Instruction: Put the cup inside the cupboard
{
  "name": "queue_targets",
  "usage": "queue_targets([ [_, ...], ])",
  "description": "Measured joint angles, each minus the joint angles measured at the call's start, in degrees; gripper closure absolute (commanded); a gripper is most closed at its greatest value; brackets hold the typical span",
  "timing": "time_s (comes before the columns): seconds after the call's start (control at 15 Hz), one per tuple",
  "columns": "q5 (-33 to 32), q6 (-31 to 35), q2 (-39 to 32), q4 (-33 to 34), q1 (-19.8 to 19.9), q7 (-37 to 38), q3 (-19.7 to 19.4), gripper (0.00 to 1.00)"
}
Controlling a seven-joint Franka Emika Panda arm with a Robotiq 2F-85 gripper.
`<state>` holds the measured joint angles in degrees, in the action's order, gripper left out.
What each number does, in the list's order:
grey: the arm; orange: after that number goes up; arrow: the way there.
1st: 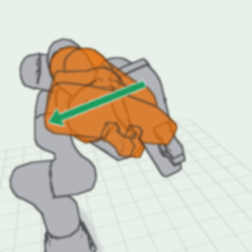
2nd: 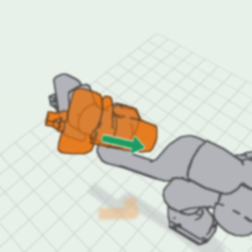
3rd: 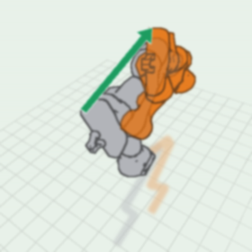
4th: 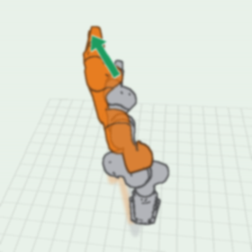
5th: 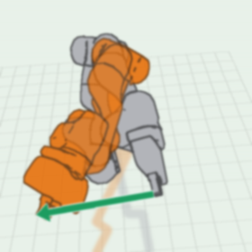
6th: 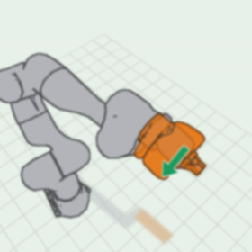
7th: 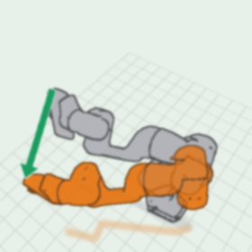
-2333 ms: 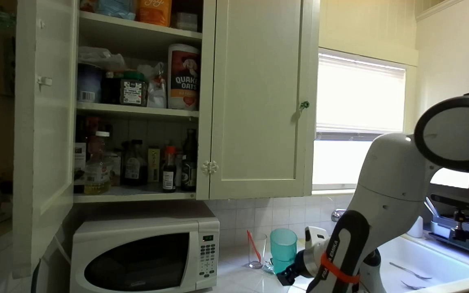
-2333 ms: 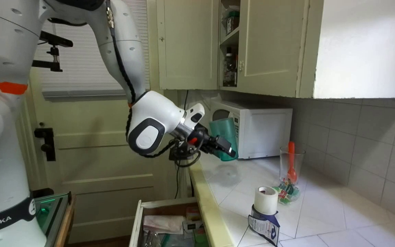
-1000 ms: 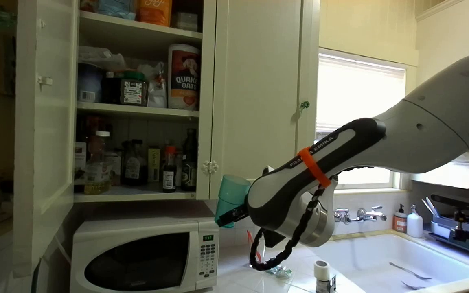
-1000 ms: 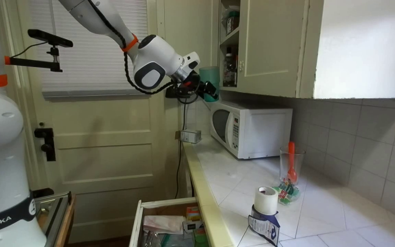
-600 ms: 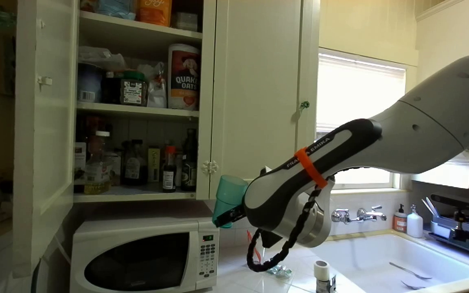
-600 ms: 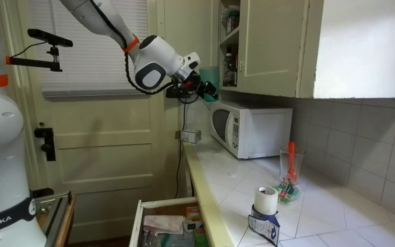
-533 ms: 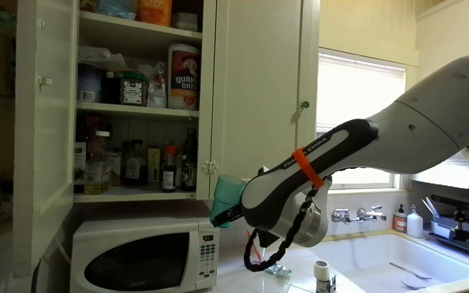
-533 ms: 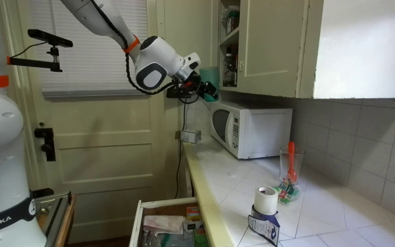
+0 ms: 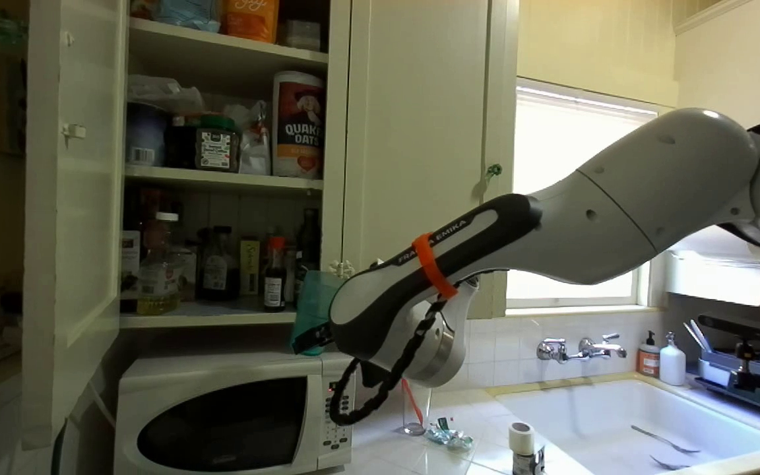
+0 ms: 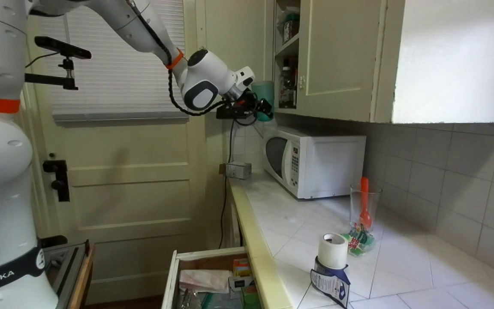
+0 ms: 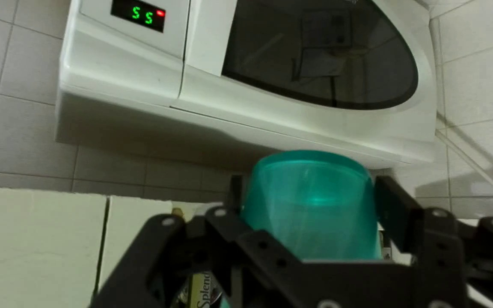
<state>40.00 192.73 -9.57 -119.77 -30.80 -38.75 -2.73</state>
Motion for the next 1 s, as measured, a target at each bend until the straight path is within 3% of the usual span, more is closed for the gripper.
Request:
queue_targets([
  [0.27, -2.18, -10.11, -3.7, 9.14, -5.88, 0.05, -9.53, 0.49],
  [0.47, -12.62, -21.0, -6.43, 17.12, -11.75, 8.38, -18.92, 0.49],
  [0.6, -18.33, -28.16, -9.0, 23.77, -14.62, 14.05, -22.04, 0.49],
  [0.67, -19.92, -31.15, -10.27, 26.86, -15.56, 15.88, -22.49, 0.49],
  [0.73, -23.72, -33.53, -11.39, 29.91, -14.55, 18.89, -20.42, 0.49],
  [0.8, -28.48, -34.94, -12.28, 32.53, -12.1, 22.85, -16.53, 0.24],
  [1.0, -33.55, -35.02, -12.59, 33.75, -6.61, 26.19, -9.44, 0.24],
])
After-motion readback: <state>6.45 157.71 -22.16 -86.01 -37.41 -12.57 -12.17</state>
